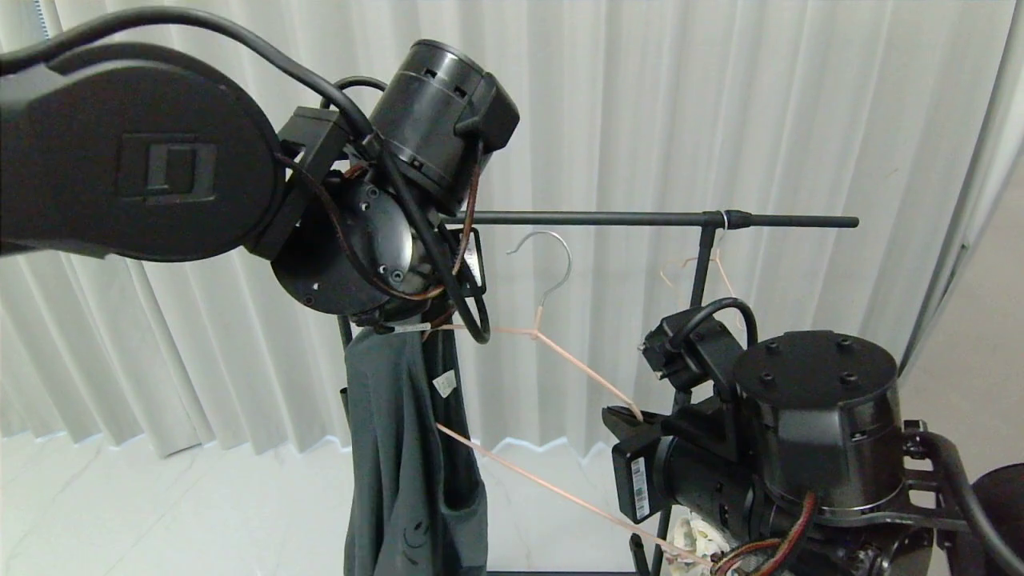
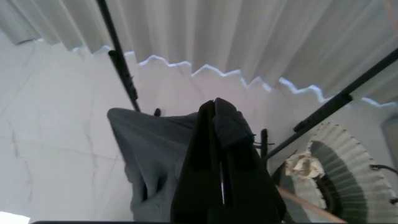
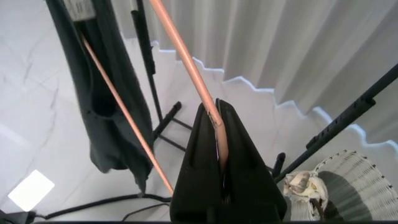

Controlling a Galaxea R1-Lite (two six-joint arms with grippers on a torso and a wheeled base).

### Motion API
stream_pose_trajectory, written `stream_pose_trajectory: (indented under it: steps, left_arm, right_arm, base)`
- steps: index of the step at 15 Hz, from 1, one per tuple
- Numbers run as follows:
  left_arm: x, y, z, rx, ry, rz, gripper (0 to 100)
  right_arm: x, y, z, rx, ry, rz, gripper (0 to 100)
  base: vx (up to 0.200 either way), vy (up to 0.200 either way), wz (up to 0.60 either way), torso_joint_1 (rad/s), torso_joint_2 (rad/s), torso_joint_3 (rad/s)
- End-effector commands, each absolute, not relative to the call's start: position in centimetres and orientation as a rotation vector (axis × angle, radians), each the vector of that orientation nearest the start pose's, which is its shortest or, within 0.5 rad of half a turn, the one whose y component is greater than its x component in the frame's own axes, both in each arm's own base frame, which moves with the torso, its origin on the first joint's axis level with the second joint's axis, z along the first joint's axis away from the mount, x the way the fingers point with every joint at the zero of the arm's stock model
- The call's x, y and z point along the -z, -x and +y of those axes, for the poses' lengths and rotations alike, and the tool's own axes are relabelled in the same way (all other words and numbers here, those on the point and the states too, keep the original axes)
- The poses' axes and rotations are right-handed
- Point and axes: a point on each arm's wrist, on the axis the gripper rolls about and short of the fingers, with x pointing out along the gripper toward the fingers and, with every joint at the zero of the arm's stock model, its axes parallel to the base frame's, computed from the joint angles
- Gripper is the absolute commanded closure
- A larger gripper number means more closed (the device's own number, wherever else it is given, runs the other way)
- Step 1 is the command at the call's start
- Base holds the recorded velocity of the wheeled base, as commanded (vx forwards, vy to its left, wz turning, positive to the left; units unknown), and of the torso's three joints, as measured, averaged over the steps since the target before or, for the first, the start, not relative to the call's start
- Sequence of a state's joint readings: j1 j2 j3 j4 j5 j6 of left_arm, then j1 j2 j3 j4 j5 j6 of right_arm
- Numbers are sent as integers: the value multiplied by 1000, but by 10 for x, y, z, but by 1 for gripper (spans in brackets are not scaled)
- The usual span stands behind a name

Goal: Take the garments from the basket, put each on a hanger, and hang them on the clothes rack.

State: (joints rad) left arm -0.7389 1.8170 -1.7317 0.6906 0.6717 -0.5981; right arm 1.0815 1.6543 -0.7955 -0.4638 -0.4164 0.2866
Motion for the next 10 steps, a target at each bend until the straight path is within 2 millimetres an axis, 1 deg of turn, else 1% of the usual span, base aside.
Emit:
stream_pose_trajectory:
  steps: [1,4,6,8,10]
  left_arm:
    - [-291,-246,-213,-91,113,555,100]
    - [-297,-239,-220,-61,143,539,100]
    - [-306,-235,-224,-21,196,530,100]
    - [-317,-233,-224,12,243,513,100]
    - [-320,-234,-223,11,254,505,100]
  right_arm:
    - [-174,-143,254,-613,10,394,100]
    - [-172,-142,256,-618,16,400,100]
    - [-172,-141,256,-614,-2,409,100]
    - [-173,-140,253,-601,-9,427,100]
    - [-176,-142,246,-580,-28,434,100]
  base:
    - [0,0,0,0,0,0]
    - [0,0,0,0,0,0]
    - [0,0,0,0,0,0]
    - [0,0,0,0,0,0]
    - [0,0,0,0,0,0]
